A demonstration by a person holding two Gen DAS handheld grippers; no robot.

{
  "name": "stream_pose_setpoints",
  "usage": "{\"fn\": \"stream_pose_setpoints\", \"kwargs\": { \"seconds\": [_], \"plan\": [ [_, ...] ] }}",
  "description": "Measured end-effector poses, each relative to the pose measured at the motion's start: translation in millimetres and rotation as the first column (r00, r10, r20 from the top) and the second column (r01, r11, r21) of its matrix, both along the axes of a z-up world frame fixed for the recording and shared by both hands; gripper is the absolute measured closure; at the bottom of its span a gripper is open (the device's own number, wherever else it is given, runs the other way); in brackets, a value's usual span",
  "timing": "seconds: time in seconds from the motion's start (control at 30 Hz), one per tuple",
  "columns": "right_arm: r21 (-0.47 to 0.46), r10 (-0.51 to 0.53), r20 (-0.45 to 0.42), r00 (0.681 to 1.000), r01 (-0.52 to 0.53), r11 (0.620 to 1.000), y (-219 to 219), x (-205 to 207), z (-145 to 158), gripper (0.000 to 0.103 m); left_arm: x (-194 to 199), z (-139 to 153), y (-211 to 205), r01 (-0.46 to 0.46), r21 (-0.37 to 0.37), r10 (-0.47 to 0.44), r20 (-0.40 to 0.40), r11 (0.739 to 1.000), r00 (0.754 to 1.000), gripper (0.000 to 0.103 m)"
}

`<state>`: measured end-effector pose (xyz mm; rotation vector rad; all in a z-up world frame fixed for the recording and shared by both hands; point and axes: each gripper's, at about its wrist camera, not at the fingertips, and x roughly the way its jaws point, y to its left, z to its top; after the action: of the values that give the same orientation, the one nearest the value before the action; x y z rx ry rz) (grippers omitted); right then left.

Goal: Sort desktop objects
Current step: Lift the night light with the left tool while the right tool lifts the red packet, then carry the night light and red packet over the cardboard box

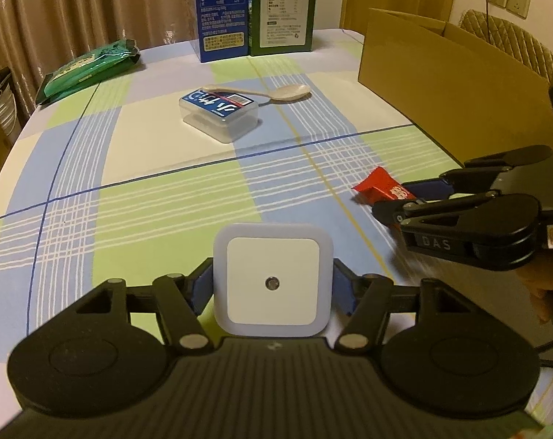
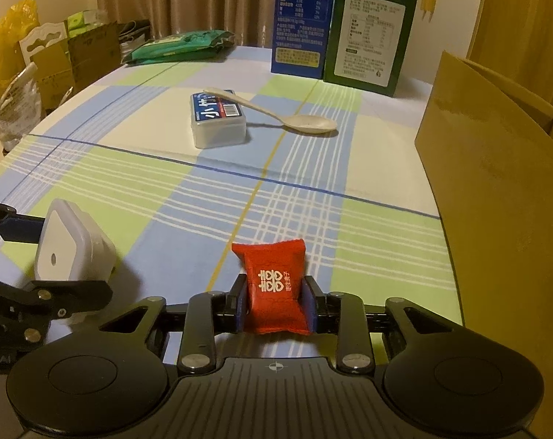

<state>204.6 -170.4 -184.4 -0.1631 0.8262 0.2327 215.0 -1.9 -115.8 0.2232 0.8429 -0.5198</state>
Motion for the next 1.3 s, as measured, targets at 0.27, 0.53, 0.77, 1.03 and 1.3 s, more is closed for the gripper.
{"fn": "stream_pose_setpoints", "kwargs": {
  "seconds": [0.27,0.53,0.77,1.03,1.3],
  "plan": [
    [0.015,-0.01,-0.009,1.0,0.01,1.0,-2.4,2.7,-0.1,0.069,-1.2,0.9,-1.9,0.018,-0.017,-0.018,-0.013,1.0,1.0,0.043],
    [0.033,-0.01,0.011,1.0,0.01,0.999,-1.8,-1.3,6.6,0.079,0.2,2.5,-1.0,0.011,-0.031,-0.011,-0.011,0.999,1.0,0.043],
    [0.052,-0.031,0.028,0.999,0.029,0.998,-6.3,-3.2,14.3,0.079,2.3,6.5,-1.1,0.003,-0.058,-0.004,-0.019,0.998,1.0,0.043],
    [0.083,-0.063,0.065,0.996,0.058,0.995,-18.0,-21.9,36.2,0.079,-3.6,20.0,-8.4,0.029,-0.082,-0.029,-0.005,0.996,1.0,0.043],
    [0.124,-0.111,0.068,0.991,0.103,0.987,-33.2,-60.9,60.5,0.079,-29.0,36.3,-17.1,0.017,-0.06,-0.016,0.021,0.998,1.0,0.043]
  ]
}}
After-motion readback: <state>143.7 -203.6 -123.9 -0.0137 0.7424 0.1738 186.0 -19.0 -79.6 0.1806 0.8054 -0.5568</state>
